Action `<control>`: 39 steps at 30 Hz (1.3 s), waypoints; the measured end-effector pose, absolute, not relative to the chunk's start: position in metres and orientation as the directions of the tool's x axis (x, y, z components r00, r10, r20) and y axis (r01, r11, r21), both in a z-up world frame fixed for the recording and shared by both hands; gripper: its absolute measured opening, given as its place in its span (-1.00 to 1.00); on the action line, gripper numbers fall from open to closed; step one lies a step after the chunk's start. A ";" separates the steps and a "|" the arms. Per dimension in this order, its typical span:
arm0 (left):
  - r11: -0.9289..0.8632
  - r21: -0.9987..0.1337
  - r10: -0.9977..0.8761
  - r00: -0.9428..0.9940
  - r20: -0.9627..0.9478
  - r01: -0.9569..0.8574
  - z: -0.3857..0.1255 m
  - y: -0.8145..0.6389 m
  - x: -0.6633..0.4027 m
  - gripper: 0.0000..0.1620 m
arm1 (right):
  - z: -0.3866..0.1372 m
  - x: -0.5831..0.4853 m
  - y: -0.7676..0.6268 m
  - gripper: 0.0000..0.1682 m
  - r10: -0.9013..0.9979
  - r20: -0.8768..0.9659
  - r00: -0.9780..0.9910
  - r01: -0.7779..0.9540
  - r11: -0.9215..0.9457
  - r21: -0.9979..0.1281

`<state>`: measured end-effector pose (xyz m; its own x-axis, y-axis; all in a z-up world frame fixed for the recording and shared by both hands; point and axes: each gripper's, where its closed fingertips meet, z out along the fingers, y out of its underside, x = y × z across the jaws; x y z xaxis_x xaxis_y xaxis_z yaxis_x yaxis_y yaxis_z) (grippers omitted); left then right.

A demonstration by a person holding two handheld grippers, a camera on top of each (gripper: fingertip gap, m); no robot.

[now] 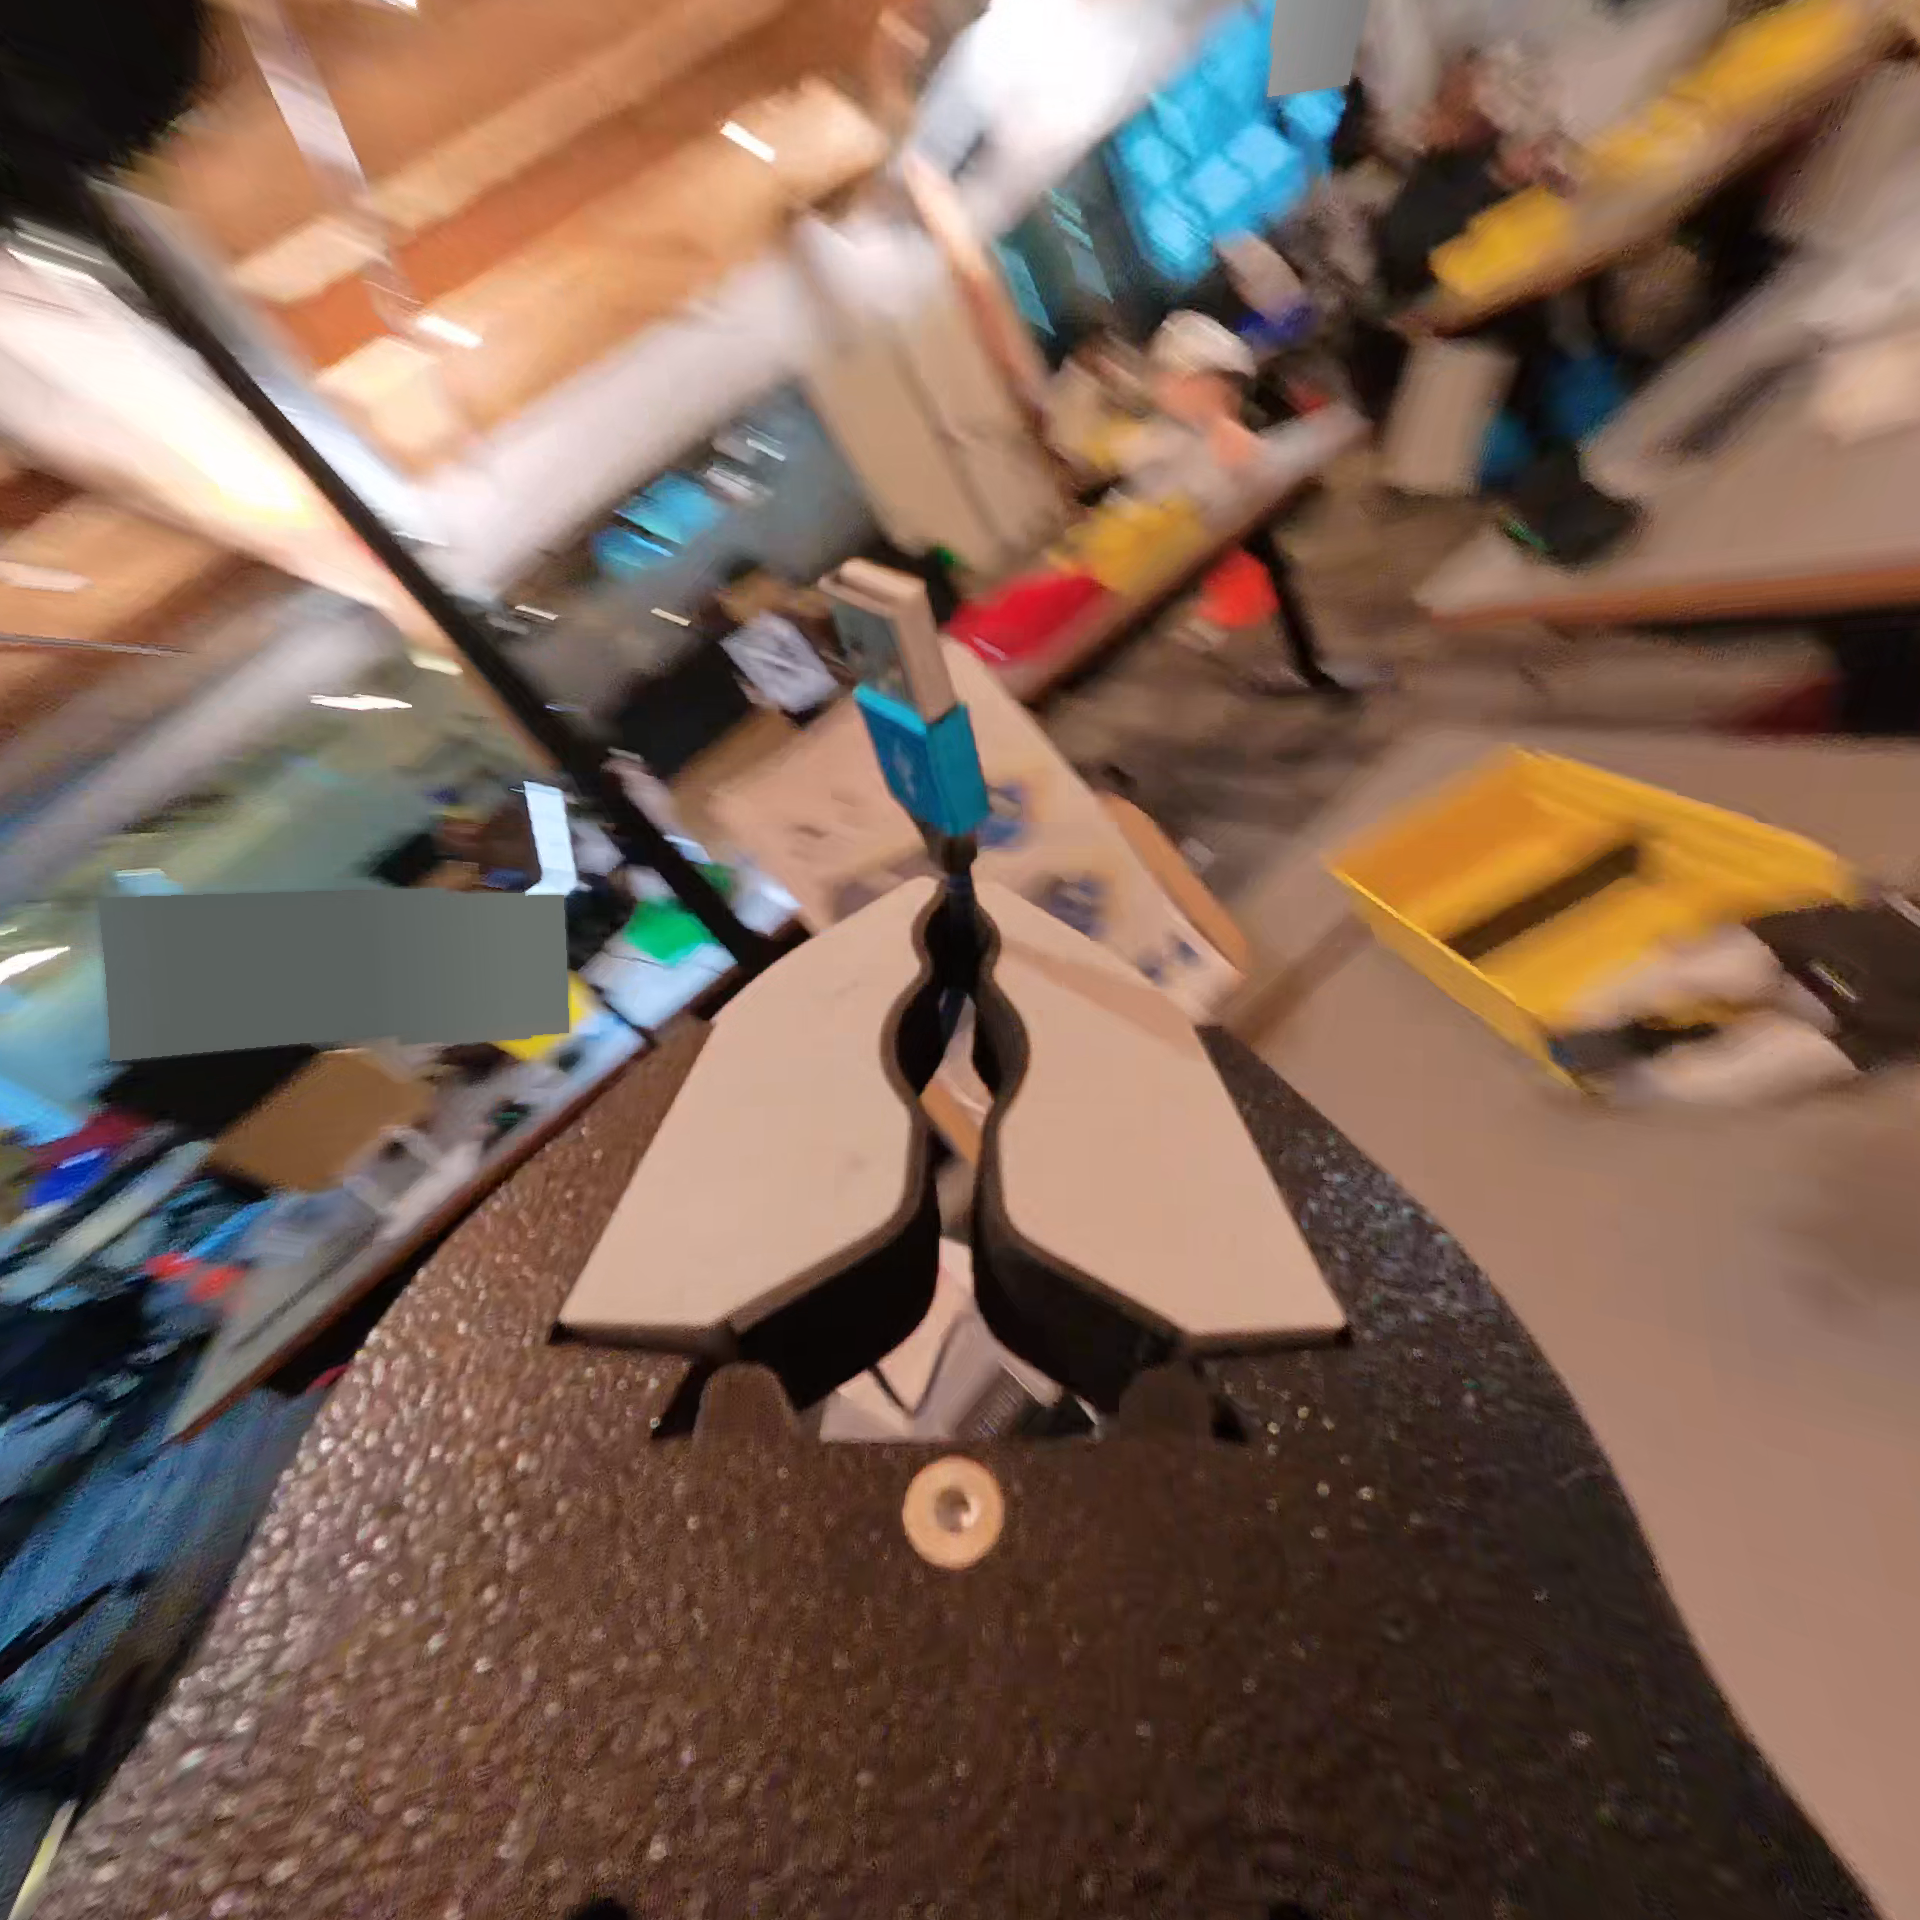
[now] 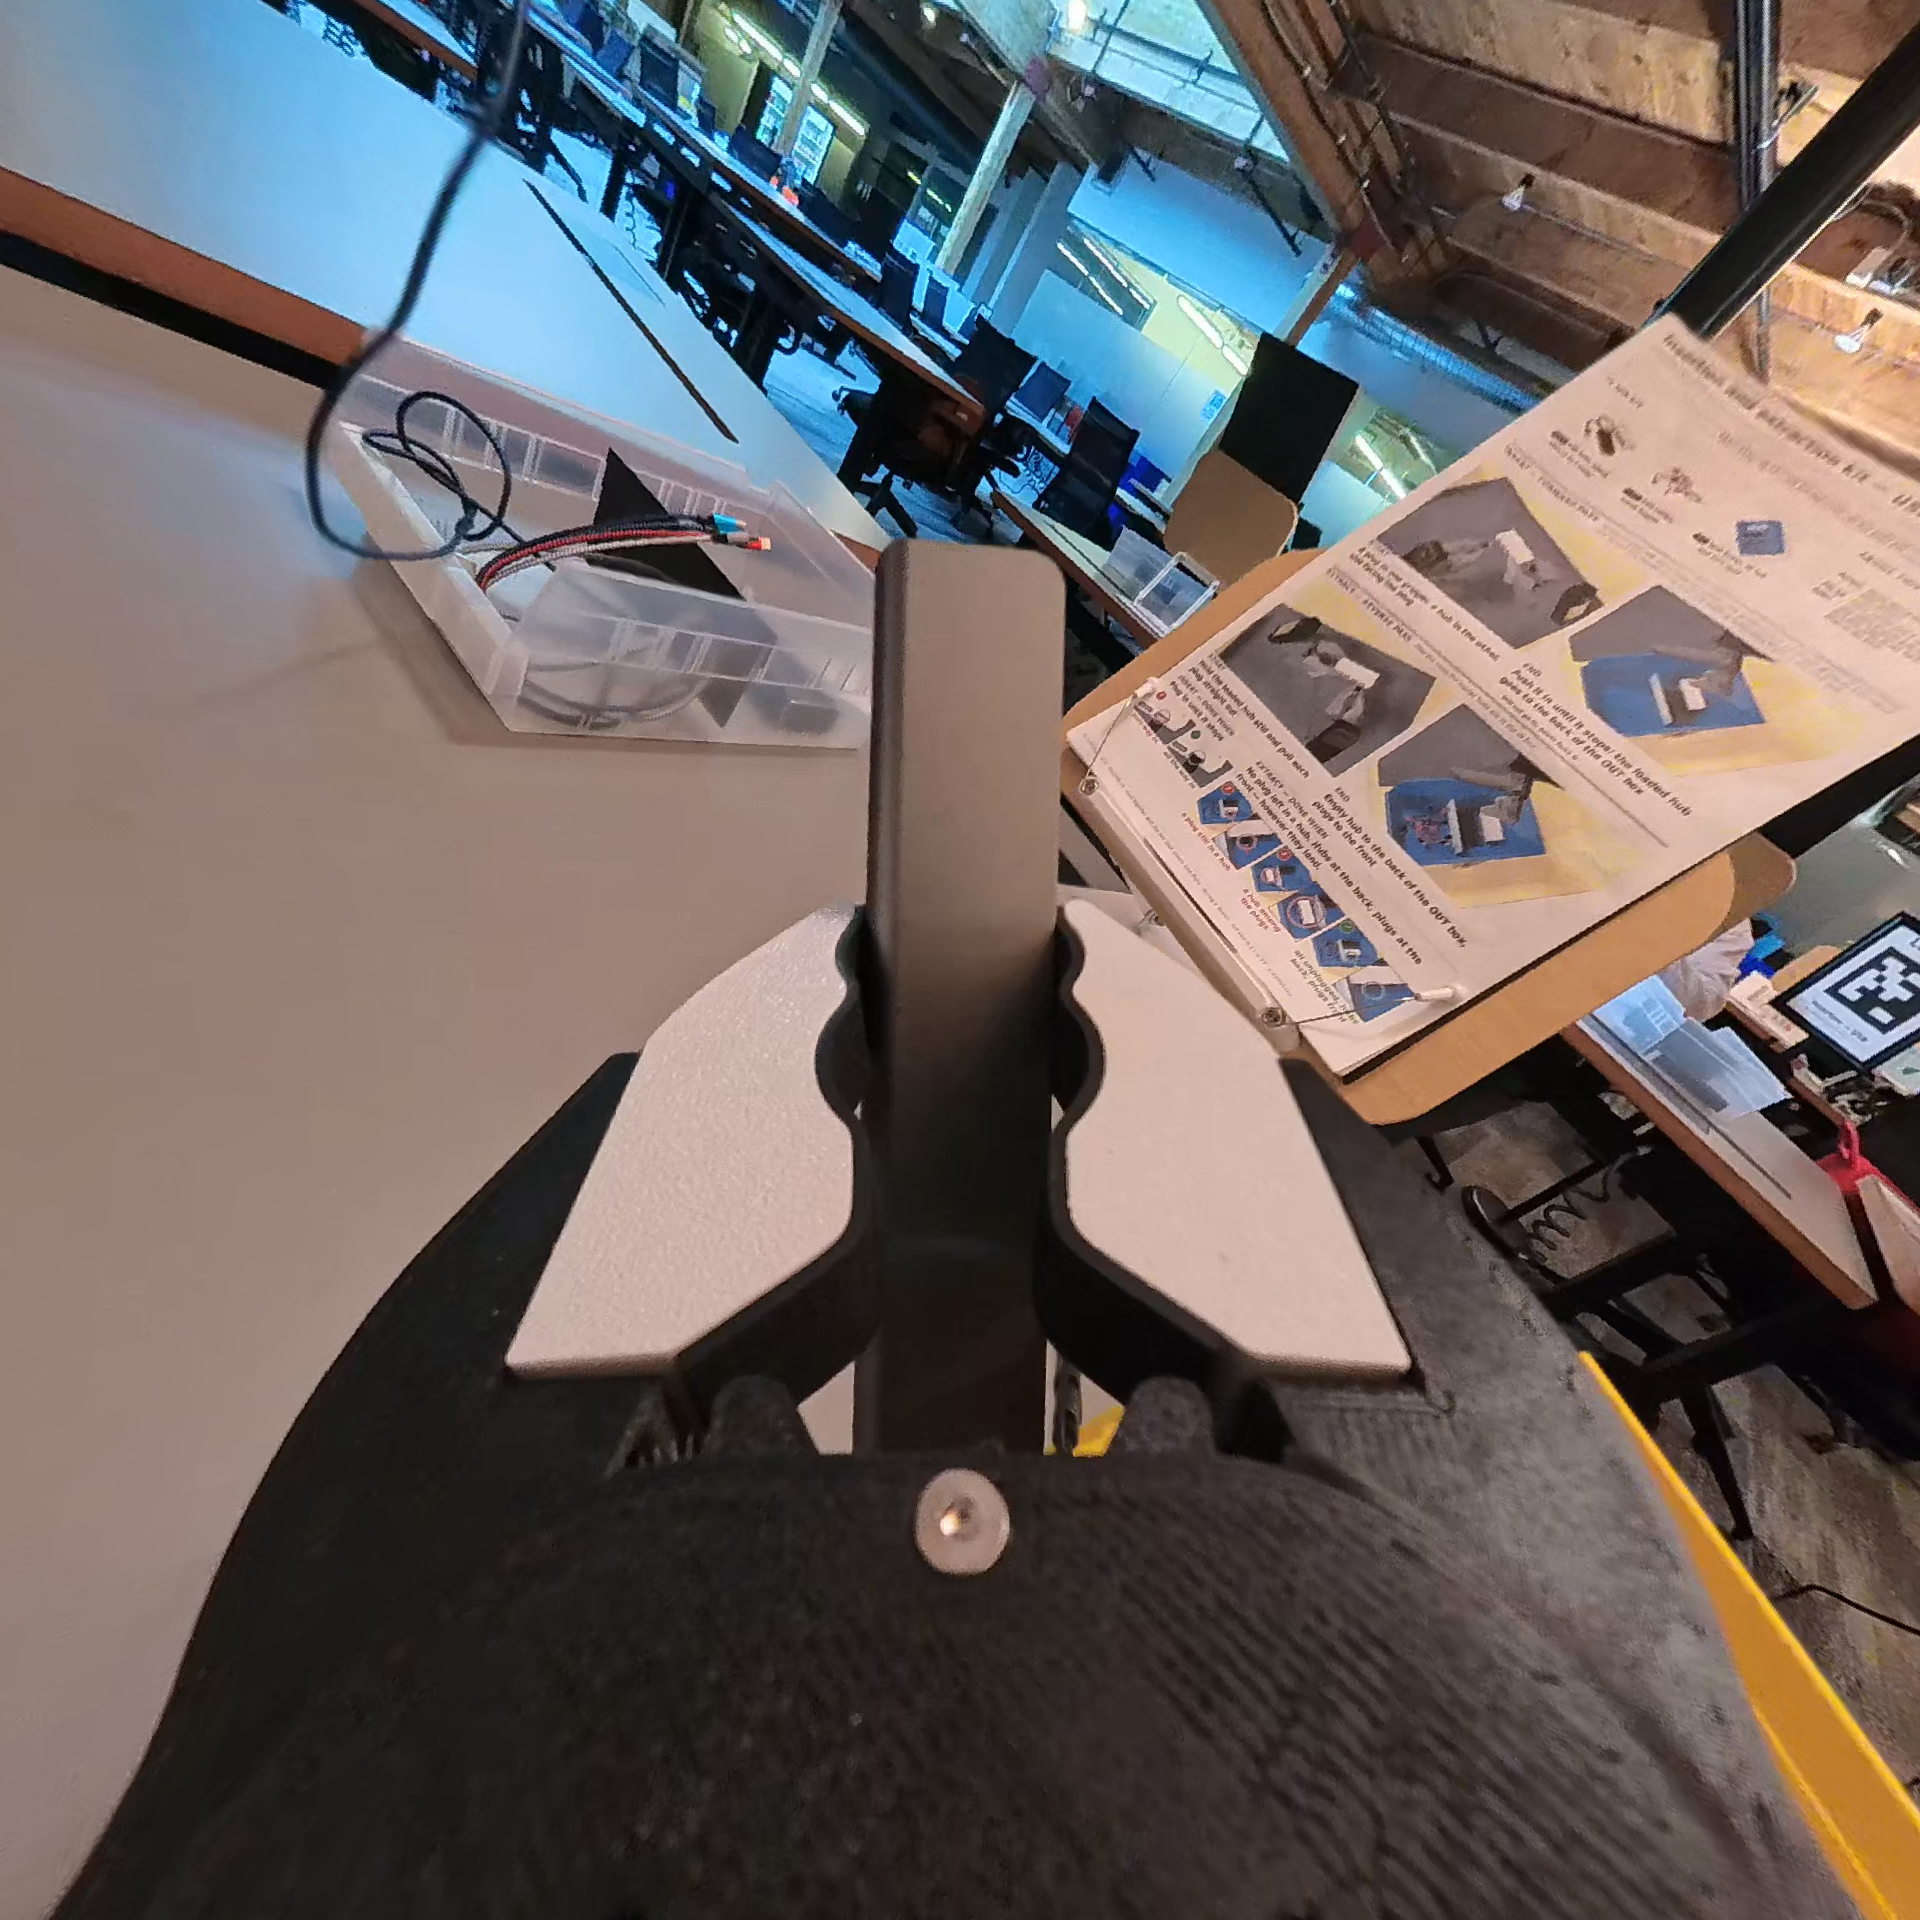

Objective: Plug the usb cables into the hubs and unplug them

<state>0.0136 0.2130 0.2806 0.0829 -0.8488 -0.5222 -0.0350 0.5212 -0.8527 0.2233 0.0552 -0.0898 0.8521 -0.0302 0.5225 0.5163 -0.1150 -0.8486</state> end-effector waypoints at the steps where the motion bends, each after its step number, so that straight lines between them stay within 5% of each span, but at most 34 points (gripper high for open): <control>1: 0.533 -0.841 -0.846 -0.035 -0.533 -0.096 0.253 0.198 0.025 -1.00 | -0.087 0.221 0.054 -0.63 -0.032 0.528 0.849 0.522 -0.110 -0.846; 7: 0.710 -0.662 -0.659 -0.560 -0.502 -0.242 0.044 0.125 0.078 -1.00 | -0.077 0.214 0.044 -0.63 -0.027 0.561 0.827 0.555 -0.117 -0.824; 11: 0.750 -0.606 -0.577 -0.713 -0.400 -0.267 -0.072 0.096 0.101 -1.00 | -0.070 0.207 0.027 -0.63 -0.028 0.528 0.849 0.523 -0.102 -0.846; 17: 0.755 -0.600 -0.536 -0.776 -0.331 -0.266 -0.172 0.075 0.144 -1.00 | -0.077 0.205 0.007 -0.62 -0.054 0.490 0.870 0.483 -0.103 -0.870; 29: 0.740 -0.620 -0.515 -0.813 -0.271 -0.261 -0.245 0.060 0.180 -1.00 | -0.123 0.225 -0.013 -0.63 -0.019 0.543 0.839 0.517 -0.277 -0.810; 39: 0.751 -0.611 -0.471 -0.851 -0.234 -0.248 -0.255 0.044 0.154 -1.00 | -0.125 0.196 -0.015 -0.63 0.191 0.419 0.888 0.432 -0.029 -0.902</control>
<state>0.1543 0.0435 -0.2551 -0.8508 -0.4706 -0.2337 -0.2477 0.7515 -0.6115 0.1958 -0.0146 -0.1255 0.8877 0.1913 0.4189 0.4317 -0.0291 -0.9015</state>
